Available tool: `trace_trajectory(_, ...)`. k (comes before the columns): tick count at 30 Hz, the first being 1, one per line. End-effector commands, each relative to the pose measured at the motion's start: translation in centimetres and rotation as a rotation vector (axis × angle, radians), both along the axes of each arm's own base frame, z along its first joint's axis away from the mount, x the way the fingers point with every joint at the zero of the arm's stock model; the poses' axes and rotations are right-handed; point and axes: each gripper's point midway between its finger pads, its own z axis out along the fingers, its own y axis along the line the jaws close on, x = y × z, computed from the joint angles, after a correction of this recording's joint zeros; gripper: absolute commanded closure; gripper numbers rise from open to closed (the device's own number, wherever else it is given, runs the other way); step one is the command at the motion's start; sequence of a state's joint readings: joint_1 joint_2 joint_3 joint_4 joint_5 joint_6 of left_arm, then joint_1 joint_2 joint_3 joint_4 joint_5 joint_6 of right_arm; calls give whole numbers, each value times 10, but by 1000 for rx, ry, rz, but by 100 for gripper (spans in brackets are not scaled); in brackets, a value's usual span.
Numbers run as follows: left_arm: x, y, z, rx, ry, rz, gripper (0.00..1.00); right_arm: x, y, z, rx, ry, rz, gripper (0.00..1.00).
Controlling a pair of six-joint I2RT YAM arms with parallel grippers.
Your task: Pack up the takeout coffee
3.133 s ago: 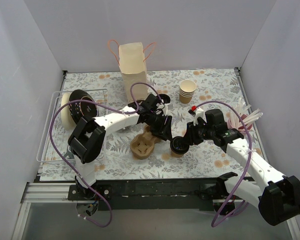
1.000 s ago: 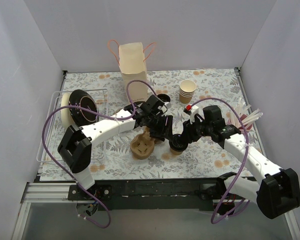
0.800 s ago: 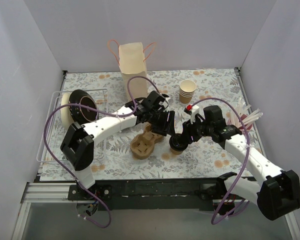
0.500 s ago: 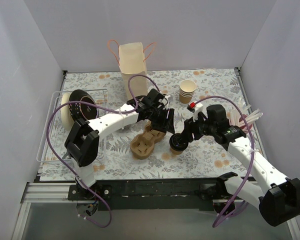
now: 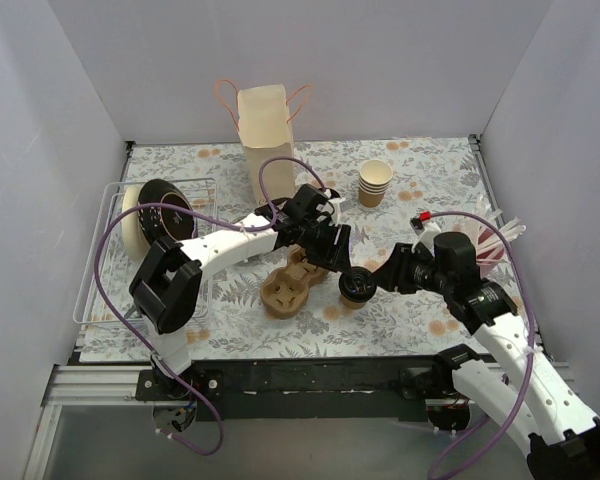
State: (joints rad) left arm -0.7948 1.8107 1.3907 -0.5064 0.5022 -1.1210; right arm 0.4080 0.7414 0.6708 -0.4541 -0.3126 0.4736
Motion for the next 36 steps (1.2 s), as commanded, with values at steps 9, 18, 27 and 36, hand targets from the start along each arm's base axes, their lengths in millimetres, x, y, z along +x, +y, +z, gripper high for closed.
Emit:
trace_trajectory(9, -20, 5, -23, 12, 34, -43, 57, -22, -5, -44, 23, 237, -108, 58)
trace_trajectory(18, -25, 8, -35, 47, 60, -24, 58, -28, -10, -62, 1, 301, -138, 64)
trace_trajectory(27, -23, 10, -38, 66, 65, -1, 59, -37, -14, -73, -30, 345, -132, 67)
trace_trajectory(36, -20, 10, -37, 78, 61, 16, 59, -34, -15, -57, -29, 309, -138, 63)
